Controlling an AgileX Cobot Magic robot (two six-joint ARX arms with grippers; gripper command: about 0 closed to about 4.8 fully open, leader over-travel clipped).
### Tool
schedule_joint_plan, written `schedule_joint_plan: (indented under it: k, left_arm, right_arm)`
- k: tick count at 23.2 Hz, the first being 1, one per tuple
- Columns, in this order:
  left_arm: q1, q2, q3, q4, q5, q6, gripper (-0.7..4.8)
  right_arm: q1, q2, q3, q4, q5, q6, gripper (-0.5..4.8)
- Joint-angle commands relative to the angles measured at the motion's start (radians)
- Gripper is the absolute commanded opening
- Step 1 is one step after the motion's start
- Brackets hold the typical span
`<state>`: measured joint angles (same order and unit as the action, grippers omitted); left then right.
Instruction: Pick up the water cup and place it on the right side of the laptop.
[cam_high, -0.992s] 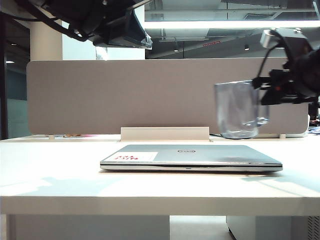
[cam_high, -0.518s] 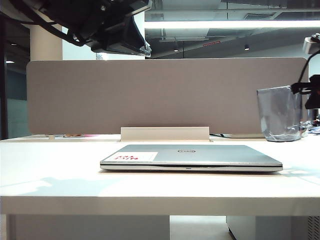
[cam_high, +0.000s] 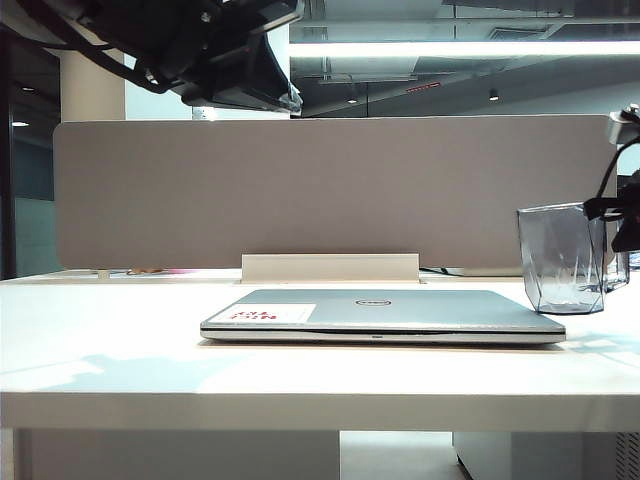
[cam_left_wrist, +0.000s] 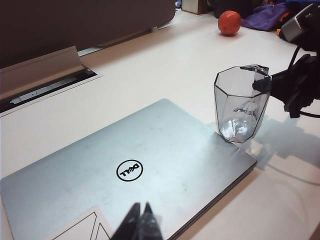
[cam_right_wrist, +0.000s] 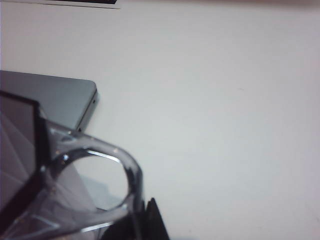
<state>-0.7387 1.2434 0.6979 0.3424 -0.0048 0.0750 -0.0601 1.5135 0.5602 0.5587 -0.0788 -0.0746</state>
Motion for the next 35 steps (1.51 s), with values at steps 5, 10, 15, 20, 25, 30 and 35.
schedule_joint_plan:
  k: [5,10,15,20,25,30,35]
  left_arm:
    - [-0.001,-0.003,0.005,-0.007,-0.003,0.003,-0.06]
    - [-0.001,-0.003,0.005,-0.006,-0.003,0.003,-0.06]
    - [-0.002,-0.003,0.005,-0.006,-0.003,0.003,-0.06]
    - [-0.002,-0.003,0.005,-0.006,-0.003,0.003,-0.06]
    - [-0.002,-0.003,0.005,-0.006,-0.003,0.003,-0.06]
    - [-0.002,-0.003,0.005,-0.006,-0.003,0.003,-0.06]
    - [-0.002,-0.003,0.005,-0.006,-0.003,0.003,-0.06]
  right_arm:
    - [-0.102,0.031,0.004,0.006,-0.030,-0.003,-0.02]
    - [-0.128,0.057,0.004,0.031,-0.059,0.011,-0.02]
    - [-0.127,0.109,0.004,0.053,-0.084,0.046,-0.02]
    - [-0.127,0.134,0.004,0.050,-0.084,0.048,-0.01]
    - [-0.127,0.134,0.004,0.047,-0.083,0.048,0.58]
    - [-0.127,0.131,0.004,0.032,-0.079,0.048,0.86]
    - [-0.127,0.097,0.004,-0.015,-0.080,0.048,0.88]
